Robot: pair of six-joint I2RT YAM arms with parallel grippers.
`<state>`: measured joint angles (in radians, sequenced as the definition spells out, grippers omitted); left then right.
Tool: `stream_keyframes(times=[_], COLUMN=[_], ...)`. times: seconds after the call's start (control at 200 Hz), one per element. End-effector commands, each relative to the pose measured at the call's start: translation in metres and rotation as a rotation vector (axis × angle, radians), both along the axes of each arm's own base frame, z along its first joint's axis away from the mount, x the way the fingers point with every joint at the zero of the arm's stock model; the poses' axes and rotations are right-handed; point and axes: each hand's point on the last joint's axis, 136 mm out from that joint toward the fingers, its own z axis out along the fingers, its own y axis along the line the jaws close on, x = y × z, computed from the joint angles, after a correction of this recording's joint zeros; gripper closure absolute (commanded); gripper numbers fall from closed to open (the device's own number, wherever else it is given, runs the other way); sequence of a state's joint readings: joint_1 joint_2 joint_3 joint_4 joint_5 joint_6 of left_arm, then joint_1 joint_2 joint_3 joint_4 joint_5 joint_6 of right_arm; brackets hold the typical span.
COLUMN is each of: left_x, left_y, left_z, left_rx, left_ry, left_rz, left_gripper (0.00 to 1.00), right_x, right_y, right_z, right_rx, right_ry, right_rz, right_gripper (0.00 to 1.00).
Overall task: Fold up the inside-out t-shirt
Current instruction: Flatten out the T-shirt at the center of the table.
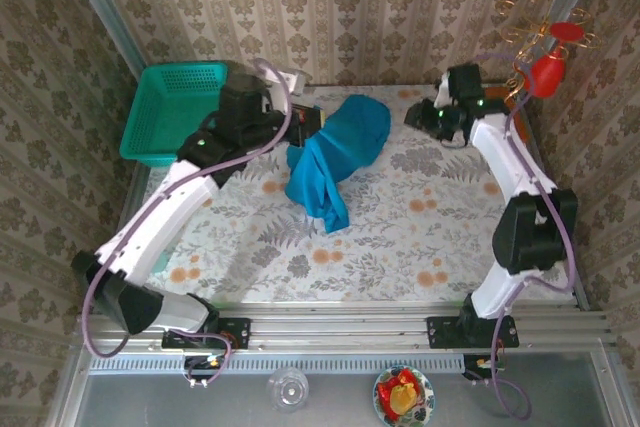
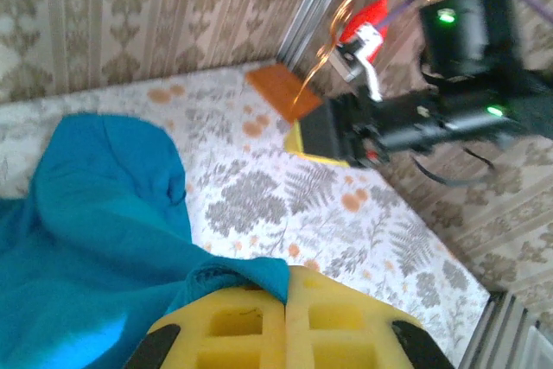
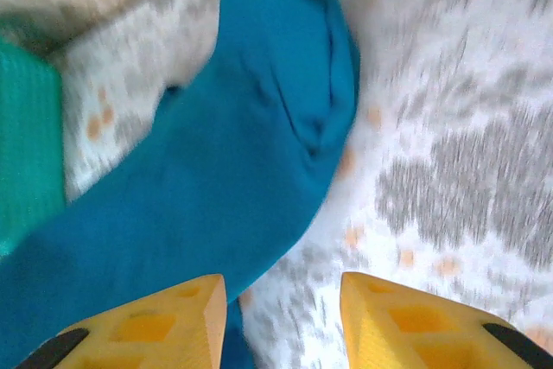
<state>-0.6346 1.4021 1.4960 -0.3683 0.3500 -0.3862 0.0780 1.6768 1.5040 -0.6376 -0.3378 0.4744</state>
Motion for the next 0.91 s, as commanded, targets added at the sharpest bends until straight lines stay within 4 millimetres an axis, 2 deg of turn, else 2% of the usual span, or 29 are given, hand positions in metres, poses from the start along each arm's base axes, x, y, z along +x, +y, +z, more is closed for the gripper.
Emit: stream_keyframes(times=[0.0, 0.075, 0.11, 0.135, 0.22, 0.305, 0.395, 0.5, 0.515, 0.655, 0.715, 0.8, 0.845, 0.9], left_x=[0.0, 0.002, 0.003, 0.002, 0.002, 0.001, -0.001, -0.005, -0.006, -0.011, -0.012, -0.013, -0.012, -0.01], left_y=[-0.005, -0.007, -0.008, -0.008, -0.007, -0.006, -0.006, -0.005, -0.005, 0.001, 0.005, 0.014, 0.021, 0.031], left_z=[0.017, 0.013, 0.012, 0.012, 0.012, 0.014, 0.014, 0.016, 0.016, 0.019, 0.021, 0.026, 0.026, 0.024], left_rx=[-0.042, -0.033, -0.032, -0.032, -0.031, -0.032, -0.034, -0.035, -0.034, -0.027, -0.02, 0.007, 0.03, 0.064], left_ry=[-0.039, -0.031, -0.028, -0.03, -0.028, -0.03, -0.029, -0.03, -0.031, -0.041, -0.051, -0.075, -0.089, -0.099], left_rz=[0.002, 0.002, 0.001, 0.0, 0.002, 0.002, 0.001, 0.0, 0.001, 0.014, 0.024, 0.049, 0.072, 0.104], left_gripper=[1.0, 1.0, 1.0, 1.0, 1.0, 1.0, 1.0, 1.0, 1.0, 1.0, 1.0, 1.0, 1.0, 1.0], right_x=[-0.029, -0.056, -0.066, -0.076, -0.1, -0.114, -0.117, -0.108, -0.106, -0.092, -0.086, -0.081, -0.081, -0.081], right_y=[0.029, 0.056, 0.07, 0.079, 0.107, 0.133, 0.156, 0.17, 0.173, 0.193, 0.191, 0.177, 0.168, 0.155], right_z=[0.03, 0.017, 0.005, 0.013, 0.001, -0.006, -0.012, -0.022, -0.032, -0.062, -0.079, -0.095, -0.097, -0.095], right_rx=[0.007, 0.002, -0.003, 0.001, -0.023, -0.053, -0.073, -0.096, -0.104, -0.117, -0.147, -0.227, -0.267, -0.31], right_ry=[-0.15, -0.169, -0.166, -0.208, -0.249, -0.32, -0.381, -0.374, -0.353, -0.321, -0.291, -0.257, -0.252, -0.252], right_rz=[0.068, 0.128, 0.162, 0.186, 0.253, 0.306, 0.349, 0.347, 0.353, 0.36, 0.332, 0.283, 0.259, 0.237], right_gripper=[0.57, 0.53, 0.5, 0.48, 0.42, 0.36, 0.28, 0.27, 0.27, 0.27, 0.3, 0.44, 0.55, 0.73])
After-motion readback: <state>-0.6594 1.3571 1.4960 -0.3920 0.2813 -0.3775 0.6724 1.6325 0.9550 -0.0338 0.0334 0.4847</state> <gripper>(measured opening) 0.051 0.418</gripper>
